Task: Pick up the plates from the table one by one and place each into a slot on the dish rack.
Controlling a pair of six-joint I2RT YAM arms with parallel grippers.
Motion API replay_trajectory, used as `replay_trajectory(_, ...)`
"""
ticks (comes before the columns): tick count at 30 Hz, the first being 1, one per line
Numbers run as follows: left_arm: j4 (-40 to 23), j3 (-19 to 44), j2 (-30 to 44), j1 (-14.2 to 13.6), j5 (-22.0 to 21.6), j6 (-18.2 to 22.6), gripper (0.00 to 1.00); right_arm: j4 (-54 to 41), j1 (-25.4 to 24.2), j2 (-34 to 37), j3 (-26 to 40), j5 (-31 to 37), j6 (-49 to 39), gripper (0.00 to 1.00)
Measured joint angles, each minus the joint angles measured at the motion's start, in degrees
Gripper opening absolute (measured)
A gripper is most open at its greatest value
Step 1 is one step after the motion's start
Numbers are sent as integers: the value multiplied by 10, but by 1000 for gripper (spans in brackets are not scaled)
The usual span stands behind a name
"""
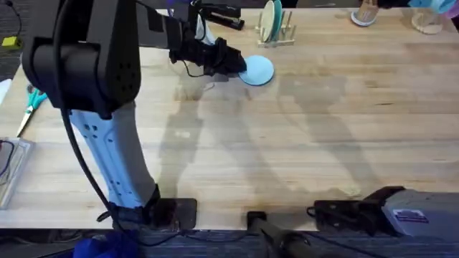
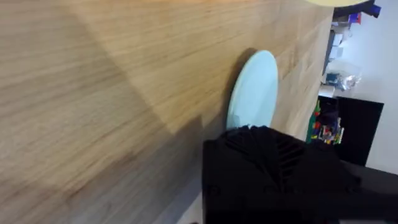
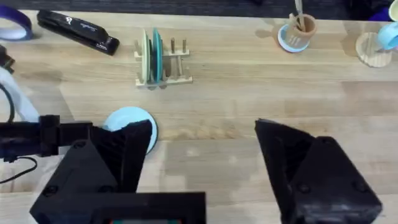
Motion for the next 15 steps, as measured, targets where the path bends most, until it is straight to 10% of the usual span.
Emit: replay_trajectory(15,-6,12,21,1,15,-20,38,-2,0,0,0,0,0,996)
